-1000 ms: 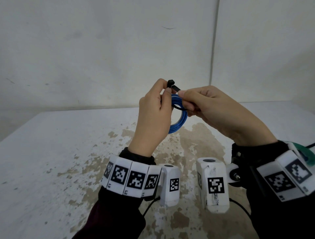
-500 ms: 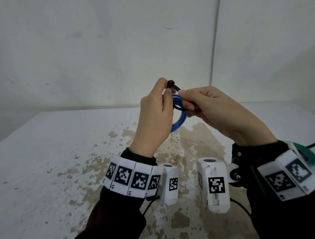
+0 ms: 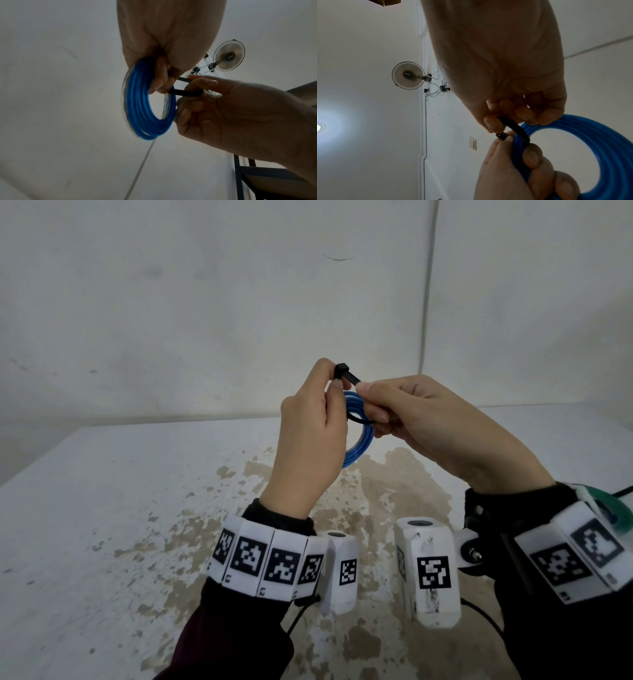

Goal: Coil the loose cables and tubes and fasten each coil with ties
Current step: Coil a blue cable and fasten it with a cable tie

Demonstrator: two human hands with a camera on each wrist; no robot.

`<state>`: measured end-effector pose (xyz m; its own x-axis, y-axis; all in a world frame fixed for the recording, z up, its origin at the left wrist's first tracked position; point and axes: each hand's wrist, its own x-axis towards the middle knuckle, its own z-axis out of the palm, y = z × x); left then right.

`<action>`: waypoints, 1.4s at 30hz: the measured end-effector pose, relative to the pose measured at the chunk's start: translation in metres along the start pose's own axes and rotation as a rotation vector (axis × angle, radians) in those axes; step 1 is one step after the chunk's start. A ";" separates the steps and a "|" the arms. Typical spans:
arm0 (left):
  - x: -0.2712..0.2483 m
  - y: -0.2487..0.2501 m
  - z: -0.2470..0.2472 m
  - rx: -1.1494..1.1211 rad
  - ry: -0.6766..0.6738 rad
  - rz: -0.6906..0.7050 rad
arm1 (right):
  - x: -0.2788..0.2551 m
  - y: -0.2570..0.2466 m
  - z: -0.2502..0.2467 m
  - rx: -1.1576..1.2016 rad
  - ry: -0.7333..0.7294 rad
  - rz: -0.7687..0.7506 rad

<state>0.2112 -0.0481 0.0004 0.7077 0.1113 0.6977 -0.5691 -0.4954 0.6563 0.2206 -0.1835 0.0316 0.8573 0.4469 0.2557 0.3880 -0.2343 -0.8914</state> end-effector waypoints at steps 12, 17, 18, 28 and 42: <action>0.000 0.002 -0.001 0.082 0.018 0.129 | 0.000 0.001 0.000 0.118 -0.018 0.007; -0.001 0.004 0.000 0.085 0.029 0.143 | 0.000 -0.001 -0.003 0.196 -0.016 0.013; -0.001 0.005 0.000 0.083 0.026 0.148 | 0.000 -0.001 -0.004 0.197 -0.015 0.015; 0.000 0.004 -0.012 0.030 -0.264 0.065 | 0.001 0.003 0.001 0.092 0.268 -0.002; -0.003 0.013 -0.013 -0.192 -0.573 -0.100 | 0.001 0.011 -0.023 0.004 0.463 -0.079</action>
<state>0.1961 -0.0442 0.0108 0.8438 -0.3581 0.3997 -0.5159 -0.3364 0.7878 0.2336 -0.2056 0.0312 0.8863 0.0306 0.4621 0.4576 -0.2116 -0.8636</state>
